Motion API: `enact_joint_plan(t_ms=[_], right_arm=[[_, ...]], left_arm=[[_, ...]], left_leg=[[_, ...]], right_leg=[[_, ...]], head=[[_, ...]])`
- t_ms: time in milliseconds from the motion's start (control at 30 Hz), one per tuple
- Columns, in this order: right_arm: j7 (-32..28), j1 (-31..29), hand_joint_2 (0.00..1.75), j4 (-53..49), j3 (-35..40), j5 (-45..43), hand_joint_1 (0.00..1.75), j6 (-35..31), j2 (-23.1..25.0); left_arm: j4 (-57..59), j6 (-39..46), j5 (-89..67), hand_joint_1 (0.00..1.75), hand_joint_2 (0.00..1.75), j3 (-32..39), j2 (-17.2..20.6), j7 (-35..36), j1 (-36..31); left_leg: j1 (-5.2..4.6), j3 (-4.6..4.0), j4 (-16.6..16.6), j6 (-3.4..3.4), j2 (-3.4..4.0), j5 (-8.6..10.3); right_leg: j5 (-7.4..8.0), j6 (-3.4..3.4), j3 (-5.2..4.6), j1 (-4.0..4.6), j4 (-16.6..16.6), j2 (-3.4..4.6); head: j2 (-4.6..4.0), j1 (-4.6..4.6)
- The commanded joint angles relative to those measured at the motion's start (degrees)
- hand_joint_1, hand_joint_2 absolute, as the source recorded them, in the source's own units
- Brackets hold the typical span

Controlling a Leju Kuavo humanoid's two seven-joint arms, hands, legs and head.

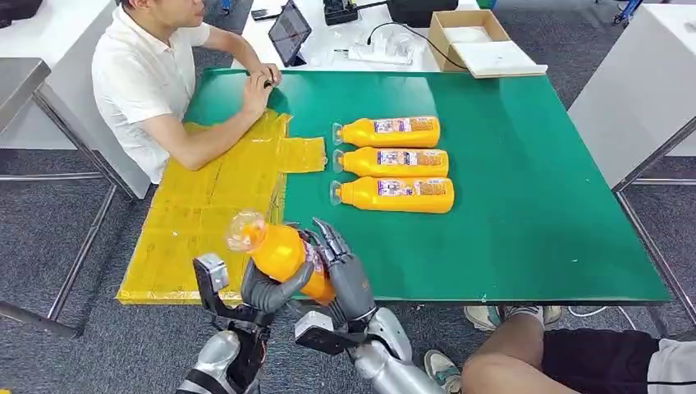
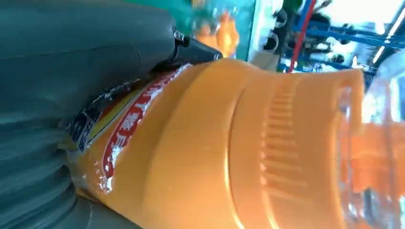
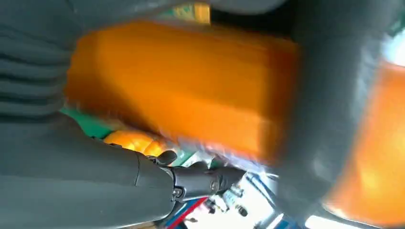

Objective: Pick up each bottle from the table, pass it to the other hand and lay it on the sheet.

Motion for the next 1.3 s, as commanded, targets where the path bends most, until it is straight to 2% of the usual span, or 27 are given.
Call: enact_joint_plan(t_ms=[33,67,100,133,233,267,467,533,600,700,733,767,867,933,967,1133,1233,1300], right_arm=[[3.4,5.1,0.00,-9.7,-2.3,7.1,0.00,-6.6,-5.8],[3.9,5.4,0.00,-9.9,-3.1,8.4,0.00,-7.2,-6.4],[4.5,6.0,0.00,-10.3,-4.6,10.3,0.00,-8.2,-7.0],[4.7,6.7,0.00,-11.2,-6.0,11.3,0.00,-8.6,-7.1],[6.3,9.6,0.00,-15.1,-9.8,15.5,0.00,-9.6,-7.2],[6.4,10.4,0.00,-16.2,-10.5,15.4,0.00,-9.1,-7.2],[6.9,11.8,0.00,-17.2,-11.0,15.8,0.00,-9.0,-6.8],[6.8,13.1,0.00,-18.8,-11.1,16.0,0.00,-7.8,-6.7],[6.8,13.2,0.00,-18.9,-10.7,15.4,0.00,-6.9,-6.0],[6.7,12.9,0.00,-18.3,-10.3,15.1,0.00,-6.8,-5.6],[6.6,12.5,0.00,-17.7,-10.0,15.1,0.00,-6.4,-5.5],[6.8,12.2,0.00,-17.2,-9.8,14.7,0.00,-5.8,-5.4],[6.5,11.7,0.00,-16.1,-9.7,13.1,0.00,-4.5,-5.0],[6.6,11.7,0.00,-15.3,-9.8,12.7,0.00,-4.0,-4.9],[6.5,11.7,0.00,-14.8,-9.9,12.5,0.00,-3.8,-4.9],[5.8,11.3,0.00,-12.2,-10.5,11.5,0.00,-3.8,-3.9],[5.7,11.4,0.00,-12.0,-10.6,11.4,0.00,-3.8,-3.8],[5.4,11.0,0.00,-10.8,-10.5,11.0,0.00,-3.7,-3.5]], left_arm=[[0.1,11.0,-18.4,1.75,1.75,2.9,8.3,0.3,-4.8],[-0.1,13.2,-21.5,1.75,1.75,3.7,8.5,-0.1,-5.3],[-0.5,20.9,-31.3,1.75,1.75,4.2,9.0,-0.4,-5.9],[-1.0,23.9,-35.9,1.75,1.75,4.9,9.0,0.0,-6.0],[-2.7,26.1,-43.1,1.75,1.75,6.7,8.6,2.6,-6.3],[-2.6,25.9,-43.5,1.75,0.00,7.1,8.3,3.3,-6.7],[-1.6,25.1,-42.9,1.75,0.00,7.5,8.0,4.0,-8.0],[0.7,27.6,-47.0,1.75,0.00,7.2,8.3,5.2,-10.4],[7.8,33.6,-59.0,1.75,0.00,6.2,9.3,10.5,-15.6],[13.2,35.1,-62.4,1.75,0.00,6.4,9.2,11.8,-18.9],[16.4,36.7,-67.0,1.75,0.00,5.7,9.7,14.1,-20.3],[20.6,35.8,-72.1,1.75,0.00,4.4,10.2,17.4,-22.6],[30.8,31.9,-75.3,1.75,0.00,3.5,9.4,20.1,-28.0],[37.9,25.6,-76.4,1.75,0.00,3.1,8.5,22.9,-31.4],[40.0,25.8,-77.9,1.75,0.00,2.3,8.2,24.6,-32.4],[46.0,24.7,-85.2,1.75,0.00,-1.6,7.9,30.0,-34.5],[46.2,24.3,-85.5,1.75,0.00,-1.7,8.0,30.3,-34.6],[48.6,19.3,-86.3,1.75,0.00,-2.0,8.3,32.3,-35.7]], left_leg=[[0.08,0.20,-0.1,-0.12,0.03,-0.04],[0.06,0.17,-0.1,-0.10,0.01,-0.02],[0.10,0.24,0.0,-0.14,-0.07,-0.06],[0.08,0.14,0.0,-0.10,-0.11,-0.02],[0.09,0.19,0.0,-0.12,-0.04,-0.07],[0.06,0.03,0.0,-0.07,-0.04,-0.01],[0.04,0.07,0.0,-0.09,0.00,-0.04],[0.09,0.16,0.0,-0.15,-0.09,-0.07],[0.08,0.11,0.0,-0.14,-0.16,-0.04],[0.07,0.04,0.0,-0.12,-0.16,0.03],[0.04,0.03,0.0,-0.09,-0.10,0.04],[0.07,0.12,0.0,-0.14,-0.06,0.01],[0.09,0.14,0.0,-0.14,-0.11,0.02],[0.11,0.21,0.0,-0.15,-0.17,0.05],[0.07,0.15,0.0,-0.09,-0.21,0.09],[0.07,0.23,-0.1,-0.09,0.03,0.01],[0.03,0.20,-0.1,-0.07,0.12,0.03],[0.06,0.22,-0.1,-0.10,0.15,0.00]], right_leg=[[-0.05,-0.13,0.20,0.09,-0.1,-0.05],[-0.05,-0.11,0.17,0.07,-0.1,-0.09],[-0.11,-0.16,0.27,0.11,0.0,-0.19],[-0.08,-0.12,0.18,0.09,0.0,-0.20],[-0.12,-0.14,0.22,0.10,0.0,-0.16],[-0.05,-0.08,0.06,0.05,0.0,-0.11],[-0.06,-0.10,0.10,0.04,0.0,-0.08],[-0.14,-0.16,0.21,0.10,0.0,-0.21],[-0.12,-0.15,0.17,0.09,0.0,-0.25],[-0.06,-0.13,0.07,0.08,0.0,-0.24],[-0.03,-0.11,0.04,0.05,0.0,-0.16],[-0.05,-0.15,0.14,0.08,0.0,-0.15],[-0.03,-0.14,0.16,0.09,0.0,-0.20],[-0.06,-0.17,0.26,0.12,0.0,-0.31],[-0.04,-0.13,0.21,0.08,0.0,-0.30],[-0.05,-0.11,0.24,0.08,0.0,-0.10],[0.00,-0.09,0.19,0.04,0.0,0.02],[-0.01,-0.11,0.20,0.07,0.0,0.03]], head=[[0.00,-0.04],[0.00,-0.02],[0.00,-0.04],[0.00,-0.02],[0.00,-0.02],[0.00,-0.02],[0.00,-0.02],[0.00,-0.02],[0.00,-0.02],[0.00,-0.02],[0.00,0.00],[0.00,-0.02],[0.00,-0.04],[0.00,-0.02],[0.00,-0.04],[0.00,0.00],[0.00,-0.02],[0.00,-0.02]])
